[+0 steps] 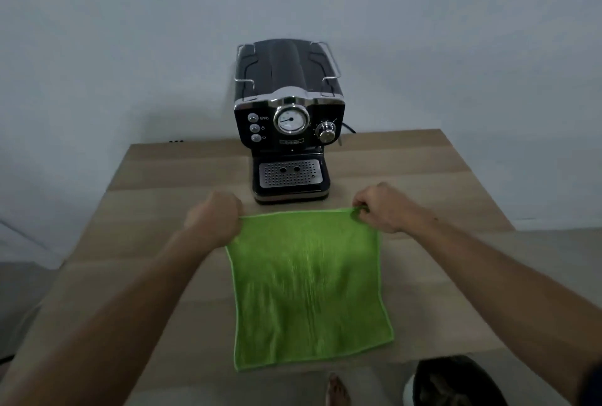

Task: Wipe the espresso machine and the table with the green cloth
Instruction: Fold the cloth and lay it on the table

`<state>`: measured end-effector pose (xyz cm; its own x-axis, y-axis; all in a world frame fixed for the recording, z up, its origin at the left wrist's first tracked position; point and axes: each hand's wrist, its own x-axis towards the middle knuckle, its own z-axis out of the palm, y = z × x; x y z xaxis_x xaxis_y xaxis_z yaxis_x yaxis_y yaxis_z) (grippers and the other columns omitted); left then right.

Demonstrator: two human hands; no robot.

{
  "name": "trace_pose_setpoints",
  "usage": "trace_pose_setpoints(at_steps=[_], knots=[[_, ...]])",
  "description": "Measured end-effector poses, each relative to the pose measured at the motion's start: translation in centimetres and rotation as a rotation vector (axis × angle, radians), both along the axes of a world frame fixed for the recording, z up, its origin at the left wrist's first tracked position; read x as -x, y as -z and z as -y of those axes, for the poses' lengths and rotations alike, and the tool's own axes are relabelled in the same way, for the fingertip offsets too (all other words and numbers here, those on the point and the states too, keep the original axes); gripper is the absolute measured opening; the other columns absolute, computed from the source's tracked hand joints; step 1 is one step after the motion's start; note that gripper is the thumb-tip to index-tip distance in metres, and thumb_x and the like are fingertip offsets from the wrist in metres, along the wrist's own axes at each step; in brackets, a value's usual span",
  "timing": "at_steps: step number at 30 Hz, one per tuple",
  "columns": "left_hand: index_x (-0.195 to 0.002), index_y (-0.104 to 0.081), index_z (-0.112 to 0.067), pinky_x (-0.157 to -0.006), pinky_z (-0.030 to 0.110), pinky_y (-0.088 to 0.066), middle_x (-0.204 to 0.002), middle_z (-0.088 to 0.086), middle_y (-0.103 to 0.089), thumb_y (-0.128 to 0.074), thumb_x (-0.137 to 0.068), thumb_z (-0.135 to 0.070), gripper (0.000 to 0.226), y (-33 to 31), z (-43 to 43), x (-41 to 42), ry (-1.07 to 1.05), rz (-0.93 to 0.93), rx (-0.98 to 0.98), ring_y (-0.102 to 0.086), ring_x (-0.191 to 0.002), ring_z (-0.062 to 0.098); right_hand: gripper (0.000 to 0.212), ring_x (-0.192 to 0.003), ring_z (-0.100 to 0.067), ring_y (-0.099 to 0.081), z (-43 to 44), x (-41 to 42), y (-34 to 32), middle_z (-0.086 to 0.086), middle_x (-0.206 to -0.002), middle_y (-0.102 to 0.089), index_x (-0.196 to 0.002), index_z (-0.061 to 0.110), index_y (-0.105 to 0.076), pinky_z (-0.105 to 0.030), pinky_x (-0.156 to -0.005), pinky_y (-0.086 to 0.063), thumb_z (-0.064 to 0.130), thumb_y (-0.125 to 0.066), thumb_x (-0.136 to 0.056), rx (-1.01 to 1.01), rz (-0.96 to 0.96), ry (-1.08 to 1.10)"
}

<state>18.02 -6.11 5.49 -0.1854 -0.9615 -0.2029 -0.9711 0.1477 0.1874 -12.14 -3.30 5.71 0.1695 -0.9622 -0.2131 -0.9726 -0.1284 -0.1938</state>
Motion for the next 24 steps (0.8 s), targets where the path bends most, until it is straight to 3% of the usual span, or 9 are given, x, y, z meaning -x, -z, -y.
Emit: trace_pose_setpoints(at_steps=[2, 5, 8, 11, 14, 18, 22, 24], knots=[[-0.096, -0.065, -0.015, -0.072, 0.036, -0.047, -0.099, 0.011, -0.063, -0.052, -0.085, -0.011, 0.018, 3.1, 0.8, 1.1, -0.069, 0.003, 0.022, -0.060, -0.091, 0.032, 0.030, -0.104, -0.034, -0.059, 1.6, 0.0, 2.7, -0.017, -0.115, -0.063, -0.115, 0.016, -0.065, -0.035, -0.087, -0.047, 0.016, -0.049, -0.089, -0.052, -0.063, 0.055], [-0.099, -0.062, -0.016, -0.068, 0.034, -0.041, -0.095, 0.011, -0.064, -0.045, -0.088, -0.007, 0.022, 5.3, 1.9, 2.1, -0.155, -0.040, 0.069, -0.054, -0.080, 0.028, 0.036, -0.107, -0.035, -0.058, 3.5, -0.1, 4.8, -0.018, -0.117, -0.058, -0.127, 0.016, -0.056, -0.035, -0.083, -0.046, 0.012, -0.041, -0.094, -0.038, -0.164, 0.080], [-0.097, -0.058, -0.017, -0.066, 0.033, -0.038, -0.091, 0.010, -0.064, -0.044, -0.089, -0.007, 0.020, 6.2, 1.9, 2.0, -0.165, -0.083, 0.086, -0.049, -0.073, 0.026, 0.031, -0.100, -0.033, -0.059, 3.6, -0.2, 5.7, -0.018, -0.110, -0.060, -0.124, 0.012, -0.048, -0.033, -0.073, -0.039, 0.010, -0.037, -0.096, -0.006, -0.221, 0.036], [-0.094, -0.060, -0.018, -0.065, 0.032, -0.038, -0.093, 0.002, -0.065, -0.048, -0.089, -0.013, 0.014, 6.6, -0.7, 1.3, -0.138, -0.141, 0.112, -0.054, -0.075, 0.026, 0.027, -0.100, -0.033, -0.060, 1.9, 0.2, 6.1, -0.016, -0.110, -0.064, -0.120, 0.012, -0.047, -0.034, -0.079, -0.041, 0.012, -0.041, -0.093, -0.018, -0.217, -0.019], [-0.093, -0.064, -0.019, -0.064, 0.033, -0.043, -0.095, -0.003, -0.066, -0.059, -0.086, -0.017, 0.008, 7.4, -4.8, -0.4, -0.076, -0.215, 0.192, -0.062, -0.078, 0.030, 0.025, -0.095, -0.033, -0.063, -1.5, 1.2, 6.9, -0.010, -0.108, -0.066, -0.112, 0.013, -0.055, -0.037, -0.086, -0.042, 0.015, -0.042, -0.091, 0.032, -0.158, -0.093], [-0.085, -0.068, -0.020, -0.054, 0.033, -0.047, -0.090, -0.004, -0.068, -0.069, -0.078, -0.016, 0.008, 9.4, -9.5, -1.9, 0.059, -0.230, 0.264, -0.066, -0.066, 0.028, 0.029, -0.050, -0.024, -0.064, -6.6, 1.9, 8.8, -0.003, -0.064, -0.067, -0.071, 0.014, -0.066, -0.032, -0.058, -0.054, 0.024, -0.039, -0.069, 0.287, -0.115, -0.208], [-0.078, -0.070, -0.022, -0.046, 0.031, -0.049, -0.081, -0.008, -0.064, -0.067, -0.075, -0.023, 0.004, 11.6, -12.2, -2.9, 0.160, -0.204, 0.323, -0.063, -0.068, 0.020, 0.030, -0.049, -0.019, -0.063, -10.4, 2.1, 11.0, 0.002, -0.062, -0.068, -0.066, 0.018, -0.070, -0.029, -0.063, -0.054, 0.024, -0.040, -0.068, 0.298, -0.114, -0.247], [-0.075, -0.071, -0.023, -0.049, 0.030, -0.049, -0.076, -0.008, -0.063, -0.053, -0.079, -0.030, 0.020, 12.5, -13.1, -3.4, 0.229, -0.143, 0.341, -0.061, -0.067, 0.019, 0.030, -0.052, -0.018, -0.065, -11.9, 2.1, 11.8, 0.002, -0.065, -0.069, -0.067, 0.019, -0.071, -0.028, -0.066, -0.051, 0.024, -0.041, -0.069, 0.293, -0.095, -0.237]])
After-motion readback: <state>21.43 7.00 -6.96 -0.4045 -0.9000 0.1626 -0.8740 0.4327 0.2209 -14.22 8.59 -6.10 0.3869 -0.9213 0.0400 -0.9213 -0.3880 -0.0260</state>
